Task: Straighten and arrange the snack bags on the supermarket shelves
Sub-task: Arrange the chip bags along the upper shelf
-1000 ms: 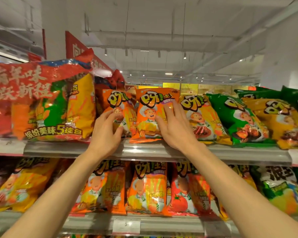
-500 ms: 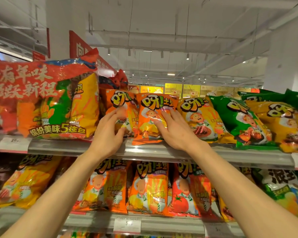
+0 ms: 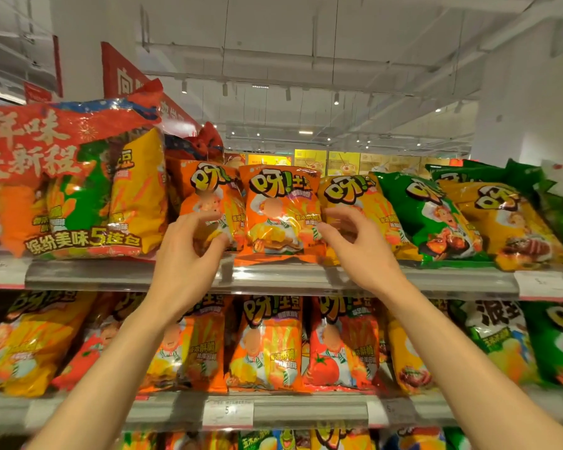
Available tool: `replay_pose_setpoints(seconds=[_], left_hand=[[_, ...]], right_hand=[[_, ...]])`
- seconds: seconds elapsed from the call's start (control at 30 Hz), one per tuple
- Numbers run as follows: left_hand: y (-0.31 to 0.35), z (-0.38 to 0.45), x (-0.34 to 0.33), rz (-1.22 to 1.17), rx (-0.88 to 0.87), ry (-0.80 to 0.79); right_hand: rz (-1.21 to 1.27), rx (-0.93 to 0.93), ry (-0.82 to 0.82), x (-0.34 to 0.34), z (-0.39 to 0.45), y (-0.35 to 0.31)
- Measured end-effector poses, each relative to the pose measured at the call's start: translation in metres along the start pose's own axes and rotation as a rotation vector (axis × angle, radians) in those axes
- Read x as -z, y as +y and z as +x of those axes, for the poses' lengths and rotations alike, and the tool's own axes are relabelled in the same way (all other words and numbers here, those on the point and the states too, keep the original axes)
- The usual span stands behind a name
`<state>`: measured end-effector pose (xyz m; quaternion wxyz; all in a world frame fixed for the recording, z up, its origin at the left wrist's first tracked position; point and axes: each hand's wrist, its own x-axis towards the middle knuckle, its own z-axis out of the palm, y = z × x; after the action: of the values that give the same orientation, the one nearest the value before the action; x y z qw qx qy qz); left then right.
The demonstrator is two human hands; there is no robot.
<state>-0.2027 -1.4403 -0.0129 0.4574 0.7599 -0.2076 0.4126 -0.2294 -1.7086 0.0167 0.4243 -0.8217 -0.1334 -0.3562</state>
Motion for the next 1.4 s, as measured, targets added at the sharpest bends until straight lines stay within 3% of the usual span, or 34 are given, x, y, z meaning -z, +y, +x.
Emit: replay_pose_setpoints(seconds=[0.33, 0.67, 1.03, 1.4], left_hand=[[0.014, -0.090, -0.030, -0.359, 0.211, -0.128], [0.077, -0.193, -0.127, -0.434, 0.406, -0.096], [0.205, -0.211, -0.273, -0.424, 0.397, -0.062], [0.240, -0.166, -0.314, -0.413, 0.324, -0.071]], right_hand=[[0.132, -0.247, 0.075, 0.077, -0.131, 0.059], [0.260, -0.355, 0.106, 0.166, -0.192, 0.144], [0.314, -0.291, 0.036, 0.320, -0.182, 0.233], [0.214, -0.273, 0.086, 0.384, -0.140, 0.260]])
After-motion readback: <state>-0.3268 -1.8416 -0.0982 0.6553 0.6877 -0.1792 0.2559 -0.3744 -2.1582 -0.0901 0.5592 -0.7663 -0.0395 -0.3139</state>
